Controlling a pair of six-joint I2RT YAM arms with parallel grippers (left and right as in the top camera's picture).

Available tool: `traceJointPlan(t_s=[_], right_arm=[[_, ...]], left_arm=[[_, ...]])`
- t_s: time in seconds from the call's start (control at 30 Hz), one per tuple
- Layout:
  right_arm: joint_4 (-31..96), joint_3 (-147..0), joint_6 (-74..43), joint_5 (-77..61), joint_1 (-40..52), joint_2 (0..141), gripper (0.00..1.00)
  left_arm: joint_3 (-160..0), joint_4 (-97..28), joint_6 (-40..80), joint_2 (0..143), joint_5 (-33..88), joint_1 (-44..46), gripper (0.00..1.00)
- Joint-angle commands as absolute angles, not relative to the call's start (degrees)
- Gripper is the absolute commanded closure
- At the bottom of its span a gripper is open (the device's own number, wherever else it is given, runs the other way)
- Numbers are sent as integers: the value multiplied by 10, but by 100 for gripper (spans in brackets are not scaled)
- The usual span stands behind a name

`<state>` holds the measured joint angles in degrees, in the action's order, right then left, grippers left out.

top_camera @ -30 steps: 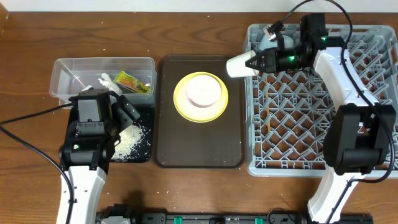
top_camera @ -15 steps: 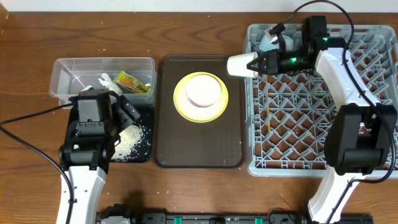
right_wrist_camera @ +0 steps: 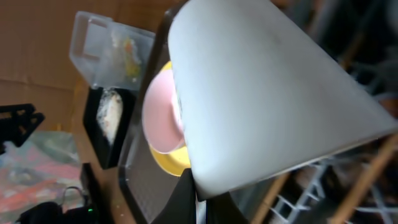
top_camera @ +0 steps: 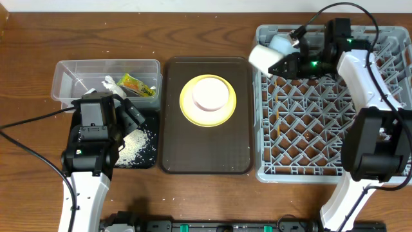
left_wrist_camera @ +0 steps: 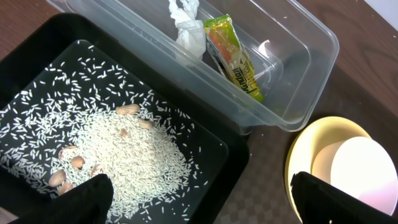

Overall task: Sort waste into correct bins and load items into the dishwasher rack
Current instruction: 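Lift the white cup and carry it right to the dish rack, then set the white cup upright in the rack's back row and release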

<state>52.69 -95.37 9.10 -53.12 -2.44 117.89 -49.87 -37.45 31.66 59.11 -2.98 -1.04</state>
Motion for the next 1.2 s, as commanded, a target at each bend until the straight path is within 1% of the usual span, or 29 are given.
traceJointPlan(t_s=[0.0, 0.83, 1.17], right_arm=[[533, -943, 106, -461, -27, 1183, 99], [501, -940, 106, -451, 8, 1183, 99], [552, -935, 106, -407, -1, 1183, 99]], left_arm=[[-507, -375, 314, 592, -36, -13, 5], [-507, -375, 314, 592, -36, -13, 5], [-507, -375, 314, 592, -36, -13, 5]])
